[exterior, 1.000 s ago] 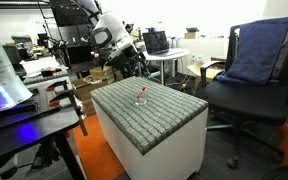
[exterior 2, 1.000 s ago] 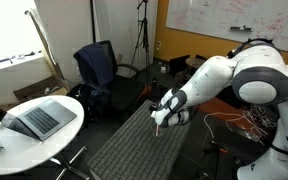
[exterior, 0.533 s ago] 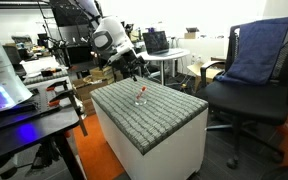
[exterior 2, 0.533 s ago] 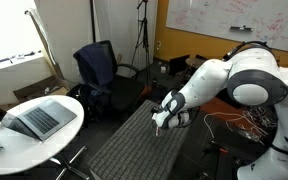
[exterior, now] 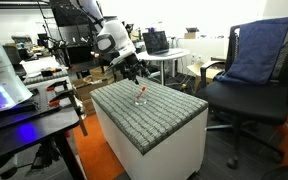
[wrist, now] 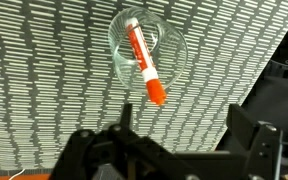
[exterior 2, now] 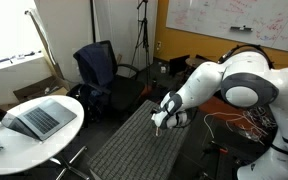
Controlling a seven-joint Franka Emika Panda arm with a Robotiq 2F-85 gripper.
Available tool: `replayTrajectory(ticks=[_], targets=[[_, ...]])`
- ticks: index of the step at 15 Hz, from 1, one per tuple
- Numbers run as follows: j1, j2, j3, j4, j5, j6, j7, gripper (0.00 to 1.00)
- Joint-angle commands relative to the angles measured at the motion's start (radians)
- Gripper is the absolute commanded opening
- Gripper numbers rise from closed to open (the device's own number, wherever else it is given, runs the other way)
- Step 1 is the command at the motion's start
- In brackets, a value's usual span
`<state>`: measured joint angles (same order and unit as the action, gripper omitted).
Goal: Take the marker from the cup and put it on the table
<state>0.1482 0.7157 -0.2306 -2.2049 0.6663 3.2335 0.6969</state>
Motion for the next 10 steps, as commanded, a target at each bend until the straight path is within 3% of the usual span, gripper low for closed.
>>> replayTrajectory(ticks=[1,5,10], targets=[[-0.048,0.012,0.036,0.046,-0.016,-0.043,-0.010,0.91],[-0.059,0.010,0.039,0.047,-0.026,-0.073,-0.015,0.79],[-0.052,-0.011,0.004,0.025,-0.070,-0.145,-0.010,0.80]])
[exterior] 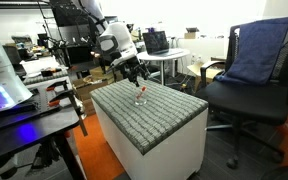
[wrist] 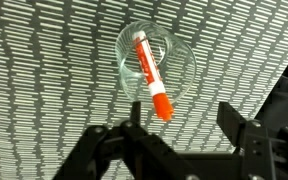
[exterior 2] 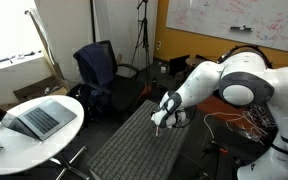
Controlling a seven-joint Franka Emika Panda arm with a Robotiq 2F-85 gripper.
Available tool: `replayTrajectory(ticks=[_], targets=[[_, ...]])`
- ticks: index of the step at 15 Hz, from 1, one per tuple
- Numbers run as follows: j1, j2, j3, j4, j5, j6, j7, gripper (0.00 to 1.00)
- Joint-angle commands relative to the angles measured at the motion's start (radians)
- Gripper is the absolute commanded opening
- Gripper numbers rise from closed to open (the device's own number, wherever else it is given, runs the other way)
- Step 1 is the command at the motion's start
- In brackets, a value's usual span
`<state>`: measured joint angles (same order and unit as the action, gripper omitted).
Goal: Take the marker from the cup and put it on the table
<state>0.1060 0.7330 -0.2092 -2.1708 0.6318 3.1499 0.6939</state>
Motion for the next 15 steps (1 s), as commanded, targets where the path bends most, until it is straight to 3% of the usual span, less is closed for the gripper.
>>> replayTrajectory(ticks=[1,5,11,13,15], targets=[[0.002,-0.026,-0.036,-0.009,-0.046,-0.069,0.002,0.79],[0.031,-0.023,-0.090,-0.004,-0.123,-0.116,0.016,0.79],[0.011,-0.027,-0.072,0.031,-0.219,-0.166,0.004,0.78],[0.015,-0.027,-0.073,0.034,-0.233,-0.170,0.007,0.76],[0.015,-0.025,-0.072,0.034,-0.239,-0.172,0.010,0.67]])
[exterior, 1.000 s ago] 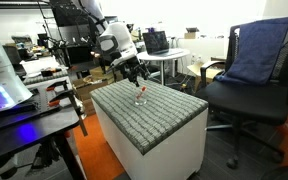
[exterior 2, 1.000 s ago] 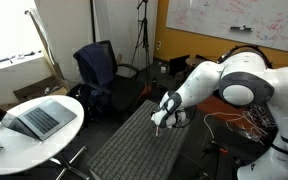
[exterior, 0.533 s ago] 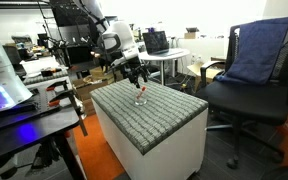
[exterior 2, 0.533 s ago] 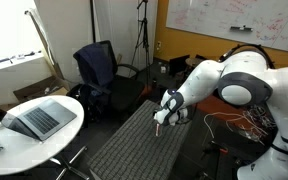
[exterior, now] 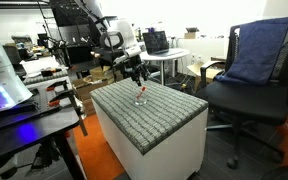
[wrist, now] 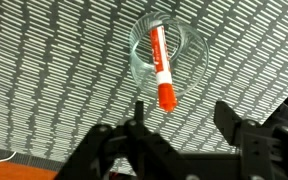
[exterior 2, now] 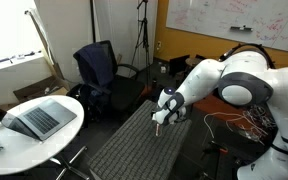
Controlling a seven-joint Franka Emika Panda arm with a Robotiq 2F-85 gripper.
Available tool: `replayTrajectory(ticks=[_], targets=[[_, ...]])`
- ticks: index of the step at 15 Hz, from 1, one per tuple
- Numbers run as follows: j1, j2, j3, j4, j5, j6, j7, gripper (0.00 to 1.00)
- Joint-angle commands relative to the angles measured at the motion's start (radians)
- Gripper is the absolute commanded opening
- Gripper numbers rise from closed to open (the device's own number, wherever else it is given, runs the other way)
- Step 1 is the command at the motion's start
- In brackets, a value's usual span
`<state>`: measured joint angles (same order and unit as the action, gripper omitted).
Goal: Take the marker from the cup and put it on the table
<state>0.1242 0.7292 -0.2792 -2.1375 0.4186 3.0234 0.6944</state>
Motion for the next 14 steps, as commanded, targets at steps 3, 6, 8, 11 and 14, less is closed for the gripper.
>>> replayTrajectory(ticks=[3,6,8,11,14], targets=[[-0.007,-0.019,0.001,-0.003,-0.027,-0.047,0.011,0.64],[-0.012,-0.015,0.008,0.000,-0.026,-0.053,0.010,0.63],[-0.016,-0.009,0.013,0.005,-0.026,-0.059,0.009,0.63],[-0.022,0.002,0.019,0.013,-0.025,-0.070,0.011,0.62],[-0.028,0.013,0.022,0.018,-0.024,-0.074,0.011,0.60]])
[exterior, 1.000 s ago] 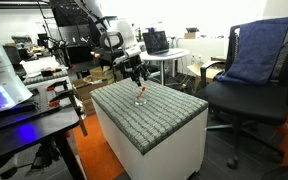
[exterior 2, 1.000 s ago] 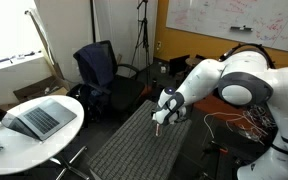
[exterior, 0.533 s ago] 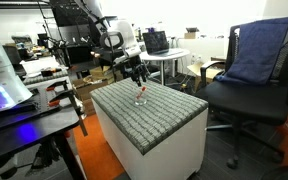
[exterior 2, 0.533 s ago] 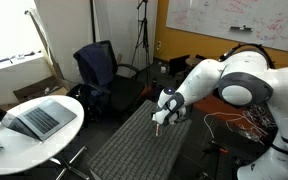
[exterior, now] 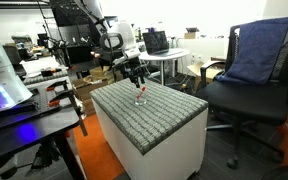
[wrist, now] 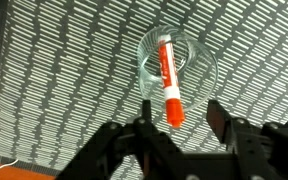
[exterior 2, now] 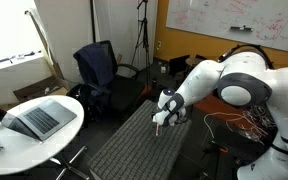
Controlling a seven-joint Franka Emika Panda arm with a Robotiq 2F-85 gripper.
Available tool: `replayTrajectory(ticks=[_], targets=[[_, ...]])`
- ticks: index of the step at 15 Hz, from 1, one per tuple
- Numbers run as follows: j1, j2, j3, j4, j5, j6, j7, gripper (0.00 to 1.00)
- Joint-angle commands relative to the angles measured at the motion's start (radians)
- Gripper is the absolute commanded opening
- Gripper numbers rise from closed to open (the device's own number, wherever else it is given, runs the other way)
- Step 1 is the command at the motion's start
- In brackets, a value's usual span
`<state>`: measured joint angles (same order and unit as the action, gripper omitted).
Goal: Take the marker from the cup and put it on the table
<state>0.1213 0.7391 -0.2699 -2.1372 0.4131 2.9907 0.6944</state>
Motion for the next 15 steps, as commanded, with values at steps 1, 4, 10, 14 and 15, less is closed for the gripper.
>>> replayTrajectory(ticks=[1,4,10,14,15], targets=[[-0.027,0.006,0.012,0.018,-0.018,-0.042,0.011,0.59],[-0.029,0.017,0.010,0.024,-0.018,-0.043,0.013,0.59],[-0.032,0.038,0.012,0.042,-0.019,-0.046,0.012,0.52],[-0.042,0.056,0.025,0.070,-0.016,-0.048,0.007,0.53],[-0.045,0.059,0.030,0.075,-0.016,-0.049,0.005,0.53]])
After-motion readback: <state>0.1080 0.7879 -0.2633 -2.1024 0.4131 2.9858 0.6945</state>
